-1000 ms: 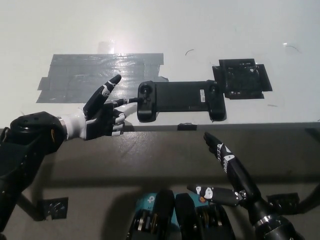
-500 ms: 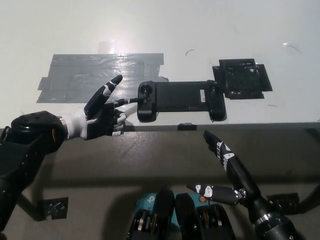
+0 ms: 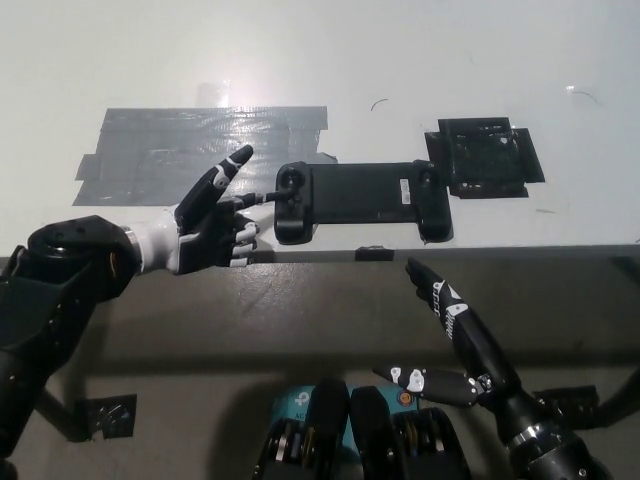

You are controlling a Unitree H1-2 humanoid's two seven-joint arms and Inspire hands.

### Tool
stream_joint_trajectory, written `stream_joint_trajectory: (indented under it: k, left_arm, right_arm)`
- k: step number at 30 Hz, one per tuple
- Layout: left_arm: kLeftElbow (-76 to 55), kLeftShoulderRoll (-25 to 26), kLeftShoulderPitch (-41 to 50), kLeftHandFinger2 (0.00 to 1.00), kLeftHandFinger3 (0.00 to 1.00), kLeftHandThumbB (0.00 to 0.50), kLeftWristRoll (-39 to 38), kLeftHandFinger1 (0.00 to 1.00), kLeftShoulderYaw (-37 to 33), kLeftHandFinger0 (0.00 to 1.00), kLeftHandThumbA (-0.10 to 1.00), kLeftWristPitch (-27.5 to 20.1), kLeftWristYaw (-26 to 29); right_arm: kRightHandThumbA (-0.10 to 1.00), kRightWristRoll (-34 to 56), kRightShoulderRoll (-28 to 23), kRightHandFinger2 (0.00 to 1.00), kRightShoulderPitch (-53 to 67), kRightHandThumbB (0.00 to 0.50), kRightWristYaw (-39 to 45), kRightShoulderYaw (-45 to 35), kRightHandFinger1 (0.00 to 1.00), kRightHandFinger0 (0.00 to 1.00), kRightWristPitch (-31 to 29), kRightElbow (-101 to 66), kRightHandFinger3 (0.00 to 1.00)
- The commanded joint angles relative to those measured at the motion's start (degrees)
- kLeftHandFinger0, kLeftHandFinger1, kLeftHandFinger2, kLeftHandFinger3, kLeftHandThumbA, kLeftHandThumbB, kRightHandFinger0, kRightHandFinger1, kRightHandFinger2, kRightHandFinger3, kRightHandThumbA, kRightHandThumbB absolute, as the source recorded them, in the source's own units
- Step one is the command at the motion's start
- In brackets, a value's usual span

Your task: A controller is being placed at the center of the desk near the left hand and the robot uses its left hand's index finger to press a button at the left area of the controller

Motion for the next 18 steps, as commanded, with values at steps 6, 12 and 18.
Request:
stream_joint_trajectory:
  k: [6,12,18]
  left_arm:
    - [0.41,0.06,-5.18,0.00,1.00,0.400,-1.42,0.00,0.04,0.00,1.00,0.82,-0.94]
    - [1.09,0.24,-5.20,0.00,1.00,0.398,-0.37,0.00,0.26,0.00,1.00,0.82,-1.29]
    - [0.95,0.17,-4.78,0.00,1.00,0.389,1.44,0.00,0.65,0.00,1.00,0.82,-0.89]
  right_arm:
    - [0.92,0.42,-0.26,1.00,-1.58,0.273,0.62,-0.32,1.00,1.00,-1.97,-1.70,1.00]
    - [0.93,0.50,-0.28,1.00,-1.60,0.276,0.72,-0.27,1.00,1.00,-2.04,-1.75,1.00]
    - [0.92,0.37,-0.11,1.00,-1.79,0.284,0.54,-0.32,1.00,1.00,-1.68,-1.68,1.00]
